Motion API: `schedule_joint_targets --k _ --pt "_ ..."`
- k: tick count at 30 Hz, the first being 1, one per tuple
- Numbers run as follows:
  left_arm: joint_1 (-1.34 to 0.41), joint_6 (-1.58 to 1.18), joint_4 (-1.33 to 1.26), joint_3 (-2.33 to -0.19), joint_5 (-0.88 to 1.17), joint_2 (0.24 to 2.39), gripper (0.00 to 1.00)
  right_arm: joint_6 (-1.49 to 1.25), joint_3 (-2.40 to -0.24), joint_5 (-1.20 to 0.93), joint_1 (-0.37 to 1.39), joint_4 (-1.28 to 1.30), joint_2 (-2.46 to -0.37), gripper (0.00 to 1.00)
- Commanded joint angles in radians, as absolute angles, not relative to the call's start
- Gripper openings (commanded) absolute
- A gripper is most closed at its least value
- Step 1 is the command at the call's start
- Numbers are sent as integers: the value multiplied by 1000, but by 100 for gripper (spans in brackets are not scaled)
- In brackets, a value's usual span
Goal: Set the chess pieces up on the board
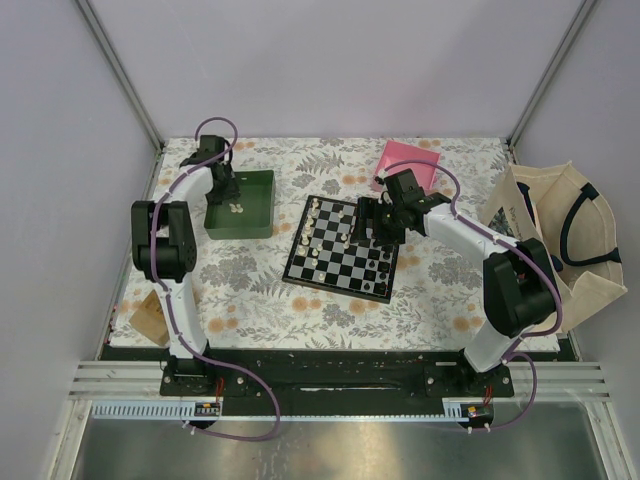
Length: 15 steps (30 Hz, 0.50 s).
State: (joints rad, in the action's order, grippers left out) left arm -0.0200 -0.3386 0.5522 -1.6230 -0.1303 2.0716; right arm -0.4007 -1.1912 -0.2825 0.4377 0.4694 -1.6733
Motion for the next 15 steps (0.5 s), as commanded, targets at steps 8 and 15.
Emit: schedule_joint_targets --k 8,15 --pt "-15 -396 569 -1684 -121 2105 46 -393 -1235 -302 433 476 -1686 89" --pt "-15 -396 575 -1678 -120 2106 42 -393 -1235 -298 433 479 -1684 89"
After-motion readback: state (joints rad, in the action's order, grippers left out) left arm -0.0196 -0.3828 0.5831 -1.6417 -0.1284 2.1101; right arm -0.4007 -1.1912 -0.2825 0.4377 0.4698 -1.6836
